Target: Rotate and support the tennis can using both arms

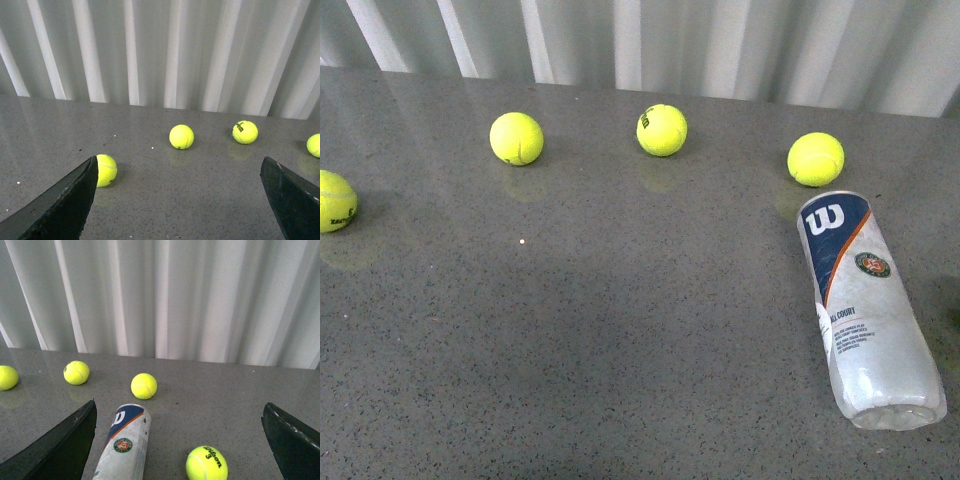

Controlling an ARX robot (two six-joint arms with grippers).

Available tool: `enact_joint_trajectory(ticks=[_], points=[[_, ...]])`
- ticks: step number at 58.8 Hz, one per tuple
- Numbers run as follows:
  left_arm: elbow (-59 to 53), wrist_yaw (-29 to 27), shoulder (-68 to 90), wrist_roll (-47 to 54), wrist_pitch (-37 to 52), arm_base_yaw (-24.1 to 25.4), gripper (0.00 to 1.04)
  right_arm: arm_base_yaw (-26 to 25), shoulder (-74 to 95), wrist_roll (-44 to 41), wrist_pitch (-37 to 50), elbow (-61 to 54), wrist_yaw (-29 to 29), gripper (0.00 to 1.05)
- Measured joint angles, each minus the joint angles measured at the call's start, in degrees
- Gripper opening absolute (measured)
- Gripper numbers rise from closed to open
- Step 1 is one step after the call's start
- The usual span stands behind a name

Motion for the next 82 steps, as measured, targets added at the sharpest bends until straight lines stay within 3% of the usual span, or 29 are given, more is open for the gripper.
enact_joint_trajectory(ticks=[53, 57, 59, 70, 76, 82], points=[[0.0, 0.0, 0.0, 0.0, 0.0, 0.0, 0.98, 0.2, 0.2, 0.3, -0.3, 0.1, 0.9, 0.98], [0.0, 0.0, 0.0, 0.0, 0.0, 0.0, 0.98, 4.0, 8.0, 6.2, -11.5, 6.0, 15.4, 0.98], [0.0, -0.2, 0.0, 0.0, 0.0, 0.0, 0.98, 3.4, 13.6, 8.4, -12.7, 9.2, 18.5, 0.98], [0.0, 0.0, 0.0, 0.0, 0.0, 0.0, 0.98, -8.2, 39.6, 14.8, -0.2, 25.3, 10.2, 0.98], [0.0, 0.0, 0.0, 0.0, 0.0, 0.0, 0.98, -8.1, 55.9, 17.0, -1.6, 35.8, 7.1, 0.98], [0.0, 0.0, 0.0, 0.0, 0.0, 0.0, 0.98, -4.8, 74.6, 18.8, -11.0, 47.9, 3.3, 0.98]])
